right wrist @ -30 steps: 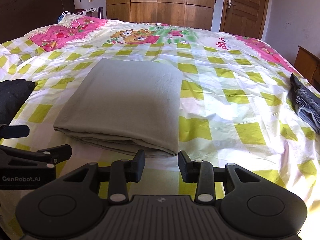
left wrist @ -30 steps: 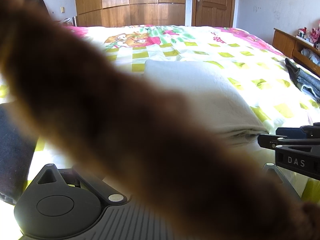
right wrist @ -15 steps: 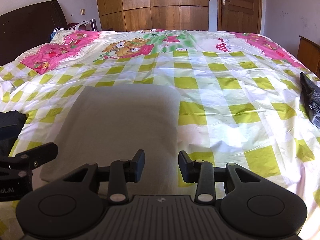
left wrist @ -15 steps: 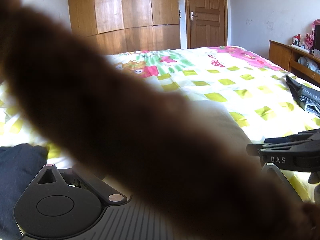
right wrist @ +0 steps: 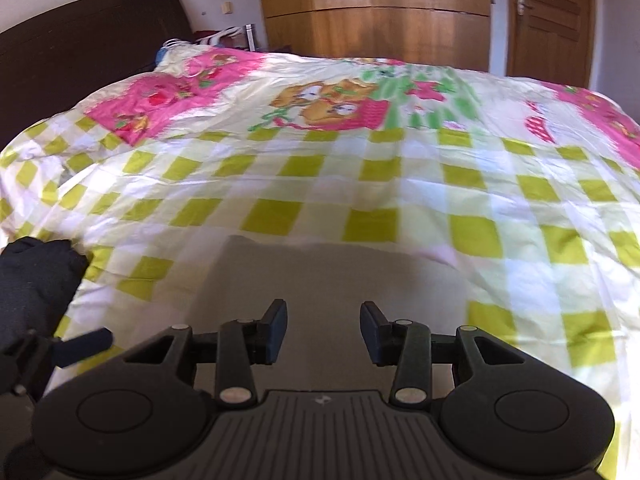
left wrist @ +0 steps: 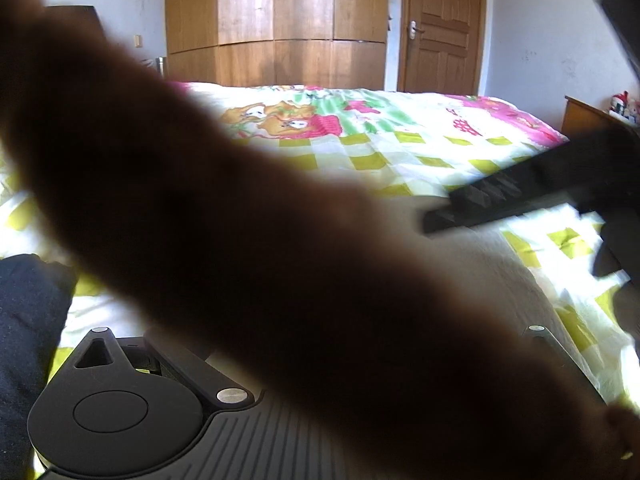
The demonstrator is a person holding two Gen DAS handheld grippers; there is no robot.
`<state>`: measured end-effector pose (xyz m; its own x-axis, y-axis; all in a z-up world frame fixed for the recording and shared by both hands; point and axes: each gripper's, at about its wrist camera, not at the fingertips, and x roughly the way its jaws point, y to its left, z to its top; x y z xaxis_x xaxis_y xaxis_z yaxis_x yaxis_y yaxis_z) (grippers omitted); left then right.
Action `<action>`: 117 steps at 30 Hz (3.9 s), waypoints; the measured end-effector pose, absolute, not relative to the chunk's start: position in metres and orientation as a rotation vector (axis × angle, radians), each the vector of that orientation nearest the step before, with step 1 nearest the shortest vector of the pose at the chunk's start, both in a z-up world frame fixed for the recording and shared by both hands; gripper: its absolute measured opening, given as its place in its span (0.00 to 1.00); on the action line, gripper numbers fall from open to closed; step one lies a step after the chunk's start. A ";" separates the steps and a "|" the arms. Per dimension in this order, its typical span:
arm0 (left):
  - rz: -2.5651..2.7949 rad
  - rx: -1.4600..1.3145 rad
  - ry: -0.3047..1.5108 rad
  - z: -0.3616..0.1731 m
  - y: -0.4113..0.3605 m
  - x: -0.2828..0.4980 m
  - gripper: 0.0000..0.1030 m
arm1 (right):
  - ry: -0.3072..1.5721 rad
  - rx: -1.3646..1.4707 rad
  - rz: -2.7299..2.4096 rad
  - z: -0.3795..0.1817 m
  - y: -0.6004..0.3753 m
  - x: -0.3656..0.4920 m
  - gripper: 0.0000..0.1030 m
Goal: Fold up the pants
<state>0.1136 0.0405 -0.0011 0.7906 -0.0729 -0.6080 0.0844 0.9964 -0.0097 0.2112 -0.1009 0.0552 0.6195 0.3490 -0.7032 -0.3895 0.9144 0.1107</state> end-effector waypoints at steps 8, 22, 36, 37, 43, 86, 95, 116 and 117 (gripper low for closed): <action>-0.184 -0.003 0.728 -0.015 0.045 0.112 0.58 | 0.895 -0.201 0.372 0.025 -0.045 0.241 0.36; -0.238 -0.044 0.722 -0.010 0.049 0.102 0.37 | 0.953 -0.245 0.381 0.037 -0.023 0.236 0.48; -0.276 -0.056 0.697 -0.007 0.053 0.099 0.35 | 1.048 -0.207 0.366 0.034 -0.022 0.242 0.49; -0.277 -0.056 0.697 -0.007 0.053 0.098 0.35 | 1.048 -0.207 0.355 0.030 -0.023 0.244 0.48; -0.273 -0.071 0.684 -0.006 0.060 0.101 0.35 | 0.962 -0.125 0.351 0.058 -0.042 0.231 0.20; -0.077 0.049 0.860 -0.010 0.037 0.082 0.39 | 0.802 -0.187 0.243 0.042 -0.142 0.133 0.27; -0.068 0.034 0.801 0.012 0.041 0.081 0.38 | 0.784 -0.194 0.211 0.042 -0.145 0.129 0.27; -0.092 0.010 0.808 0.003 0.042 0.095 0.40 | 0.829 -0.241 0.189 0.024 -0.132 0.135 0.28; -0.092 0.011 0.810 0.002 0.041 0.096 0.40 | 0.832 -0.240 0.188 0.023 -0.133 0.135 0.28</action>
